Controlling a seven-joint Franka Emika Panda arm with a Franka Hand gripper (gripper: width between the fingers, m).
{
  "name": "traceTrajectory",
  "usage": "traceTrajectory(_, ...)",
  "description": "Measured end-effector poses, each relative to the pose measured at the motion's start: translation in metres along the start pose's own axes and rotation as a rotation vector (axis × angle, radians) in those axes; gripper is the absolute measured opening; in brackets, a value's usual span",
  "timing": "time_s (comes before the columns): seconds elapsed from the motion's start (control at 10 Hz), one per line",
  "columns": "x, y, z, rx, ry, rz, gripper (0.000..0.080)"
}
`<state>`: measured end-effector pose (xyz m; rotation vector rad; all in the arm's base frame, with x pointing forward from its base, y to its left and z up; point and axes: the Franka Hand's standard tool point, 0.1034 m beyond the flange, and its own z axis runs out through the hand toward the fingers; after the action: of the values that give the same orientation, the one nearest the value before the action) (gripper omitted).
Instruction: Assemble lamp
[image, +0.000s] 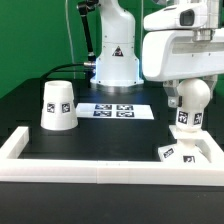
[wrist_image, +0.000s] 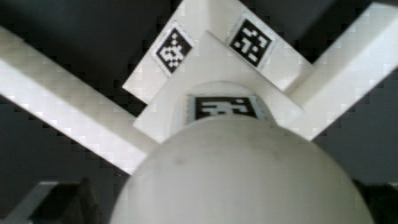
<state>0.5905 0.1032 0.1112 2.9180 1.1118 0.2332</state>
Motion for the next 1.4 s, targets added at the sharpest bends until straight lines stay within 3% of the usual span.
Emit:
traceTrajectory(0.4,0.0013,0.0008,-0.0002,-0.028,-0.015,-0.326,0.0699)
traceTrajectory(0.9,0.0004,0.0014,0.0016,-0.045,-0.044,-0.669,0.0699)
traceTrajectory(1.3,0.0008,0.0022,0.0029,-0.052,-0.048,-0.767,0.0699)
traceTrajectory(1.4,-0.0002,0.0036,0.0029,-0.052,-0.048,-0.754,0.0602)
